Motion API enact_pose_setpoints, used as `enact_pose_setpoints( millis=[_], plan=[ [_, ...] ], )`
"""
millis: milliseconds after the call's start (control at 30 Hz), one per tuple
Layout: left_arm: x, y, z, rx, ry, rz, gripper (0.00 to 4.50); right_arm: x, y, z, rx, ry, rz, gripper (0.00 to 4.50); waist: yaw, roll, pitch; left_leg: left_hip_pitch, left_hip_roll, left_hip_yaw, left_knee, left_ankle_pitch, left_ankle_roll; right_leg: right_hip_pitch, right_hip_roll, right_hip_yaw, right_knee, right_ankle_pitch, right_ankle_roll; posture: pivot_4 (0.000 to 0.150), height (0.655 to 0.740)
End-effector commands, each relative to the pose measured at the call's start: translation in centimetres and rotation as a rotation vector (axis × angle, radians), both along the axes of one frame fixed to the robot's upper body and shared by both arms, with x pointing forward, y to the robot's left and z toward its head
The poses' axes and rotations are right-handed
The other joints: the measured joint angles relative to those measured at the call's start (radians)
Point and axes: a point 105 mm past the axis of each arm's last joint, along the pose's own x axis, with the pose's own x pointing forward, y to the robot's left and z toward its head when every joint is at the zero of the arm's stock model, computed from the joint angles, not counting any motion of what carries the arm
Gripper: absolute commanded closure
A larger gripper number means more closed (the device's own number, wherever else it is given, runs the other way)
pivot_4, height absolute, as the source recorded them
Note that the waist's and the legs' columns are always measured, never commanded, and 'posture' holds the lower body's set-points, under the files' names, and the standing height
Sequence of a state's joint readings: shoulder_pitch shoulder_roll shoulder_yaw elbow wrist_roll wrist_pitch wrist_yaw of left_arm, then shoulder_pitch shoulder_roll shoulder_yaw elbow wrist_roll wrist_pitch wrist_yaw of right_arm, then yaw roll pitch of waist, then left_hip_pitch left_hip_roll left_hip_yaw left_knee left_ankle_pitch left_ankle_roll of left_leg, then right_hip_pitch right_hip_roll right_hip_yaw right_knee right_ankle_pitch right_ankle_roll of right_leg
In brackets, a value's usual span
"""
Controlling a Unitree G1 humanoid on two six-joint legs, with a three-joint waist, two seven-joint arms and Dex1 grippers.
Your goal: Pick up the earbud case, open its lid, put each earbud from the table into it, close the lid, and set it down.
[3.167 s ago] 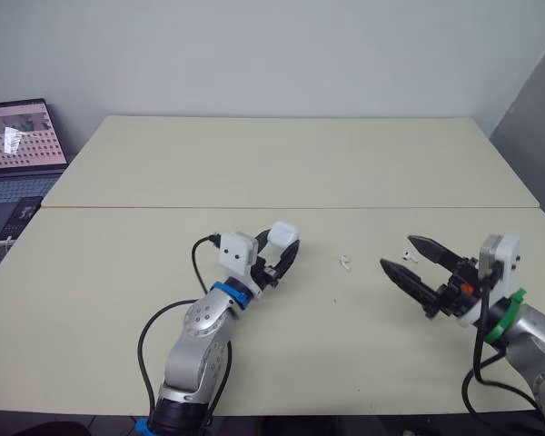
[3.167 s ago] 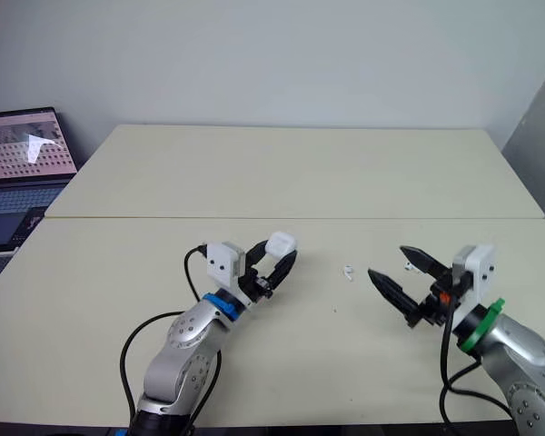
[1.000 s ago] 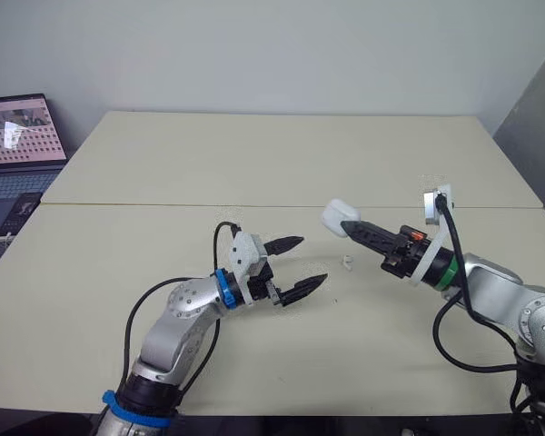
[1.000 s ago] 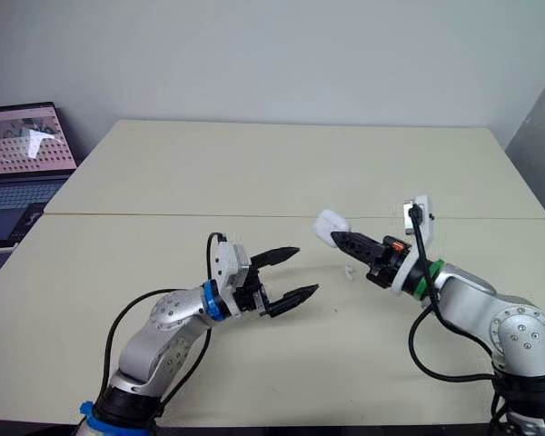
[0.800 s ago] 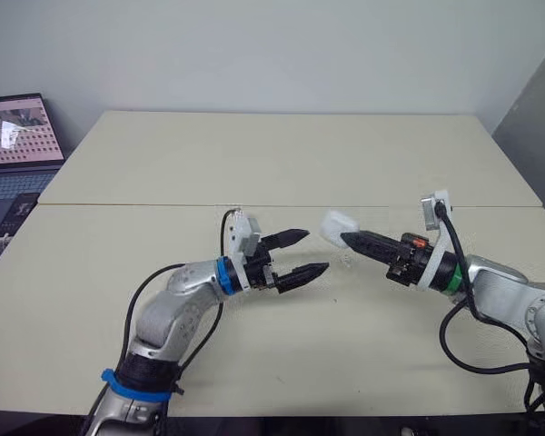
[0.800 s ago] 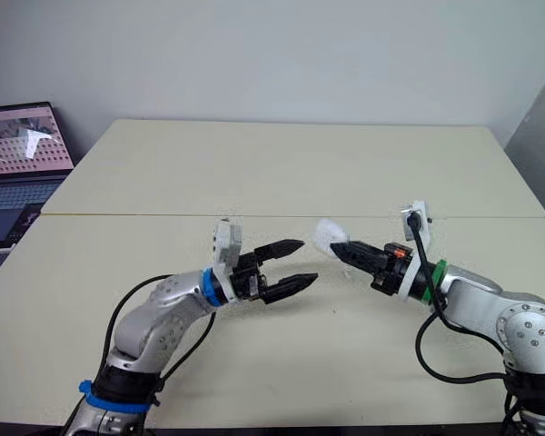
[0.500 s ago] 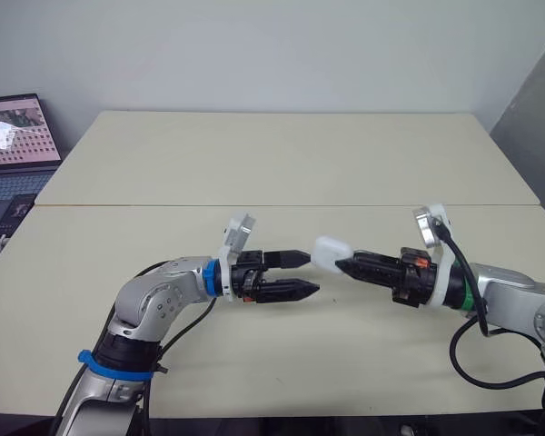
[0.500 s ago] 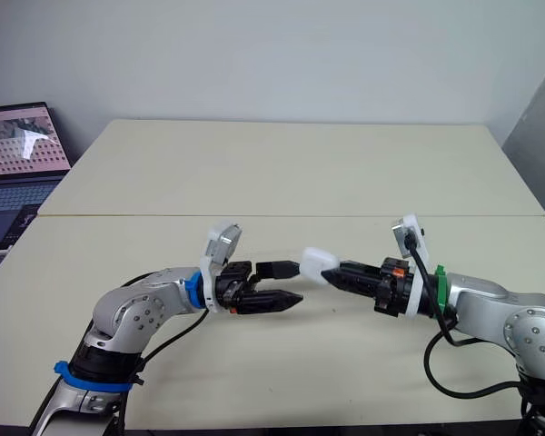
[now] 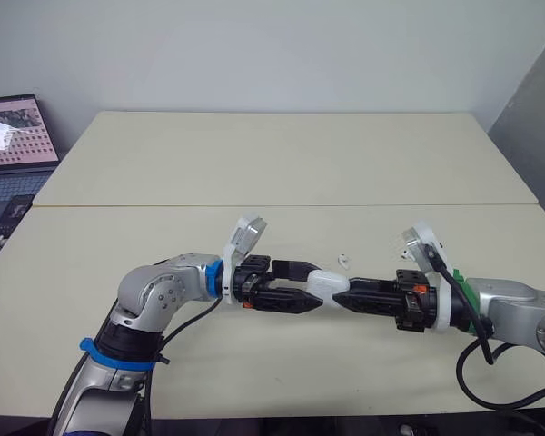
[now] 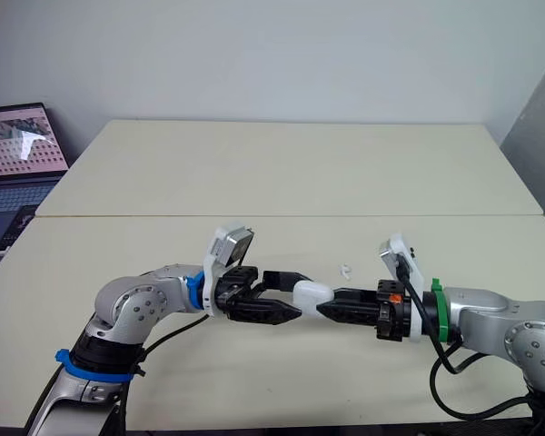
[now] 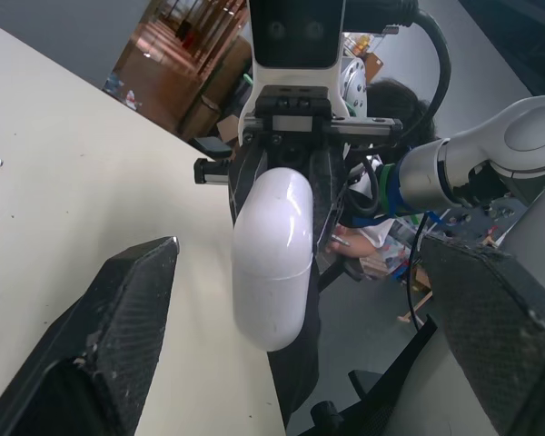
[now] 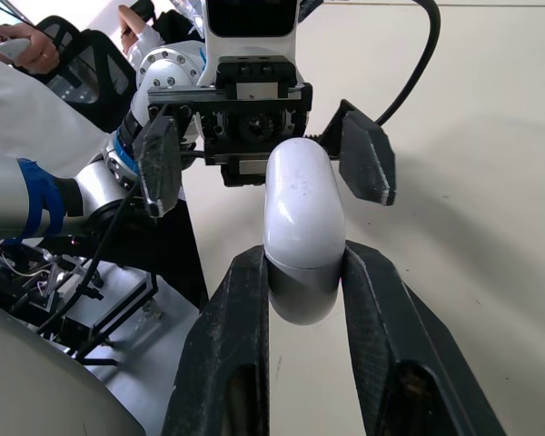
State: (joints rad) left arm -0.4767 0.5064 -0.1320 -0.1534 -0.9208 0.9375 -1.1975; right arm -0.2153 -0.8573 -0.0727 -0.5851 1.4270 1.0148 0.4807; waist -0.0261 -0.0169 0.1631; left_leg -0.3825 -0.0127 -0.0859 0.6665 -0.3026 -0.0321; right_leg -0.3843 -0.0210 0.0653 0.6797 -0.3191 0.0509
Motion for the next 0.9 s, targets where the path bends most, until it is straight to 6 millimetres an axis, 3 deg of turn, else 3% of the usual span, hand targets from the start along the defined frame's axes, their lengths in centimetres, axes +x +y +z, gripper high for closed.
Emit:
enact_pose_setpoints(
  millis=[33, 267, 833, 900],
  plan=[
    [-0.85, -0.34, 0.56, -0.014, -0.021, -0.057, 1.29, -0.4, 0.37, 0.7, 0.008, -0.041, 0.018, 3.75, 0.0, 0.0, 0.0, 0.0, 0.0, 0.0, 0.0, 0.0, 0.0, 0.0, 0.0, 0.0, 0.0, 0.0, 0.0, 0.15, 0.74],
    [-1.2, -0.47, 0.16, -0.004, -0.018, -0.072, 3.42, -0.52, 0.45, 1.03, 0.027, -0.039, 0.017, 3.75, 0.0, 0.0, 0.0, 0.0, 0.0, 0.0, 0.0, 0.0, 0.0, 0.0, 0.0, 0.0, 0.0, 0.0, 0.0, 0.15, 0.74],
    [-1.39, -0.48, -0.03, -0.005, -0.042, -0.069, 3.42, -0.49, 0.84, 1.23, 0.058, -0.027, 0.01, 3.75, 0.0, 0.0, 0.0, 0.0, 0.0, 0.0, 0.0, 0.0, 0.0, 0.0, 0.0, 0.001, 0.0, 0.0, 0.0, 0.15, 0.74],
    [-1.19, -0.57, -0.15, -0.001, -0.046, -0.052, 2.91, -0.48, 0.84, 1.18, 0.057, -0.027, 0.009, 3.75, 0.0, 0.0, 0.0, 0.0, 0.0, 0.0, 0.0, 0.0, 0.0, 0.0, 0.0, 0.0, 0.0, 0.0, 0.0, 0.15, 0.74]
  ],
)
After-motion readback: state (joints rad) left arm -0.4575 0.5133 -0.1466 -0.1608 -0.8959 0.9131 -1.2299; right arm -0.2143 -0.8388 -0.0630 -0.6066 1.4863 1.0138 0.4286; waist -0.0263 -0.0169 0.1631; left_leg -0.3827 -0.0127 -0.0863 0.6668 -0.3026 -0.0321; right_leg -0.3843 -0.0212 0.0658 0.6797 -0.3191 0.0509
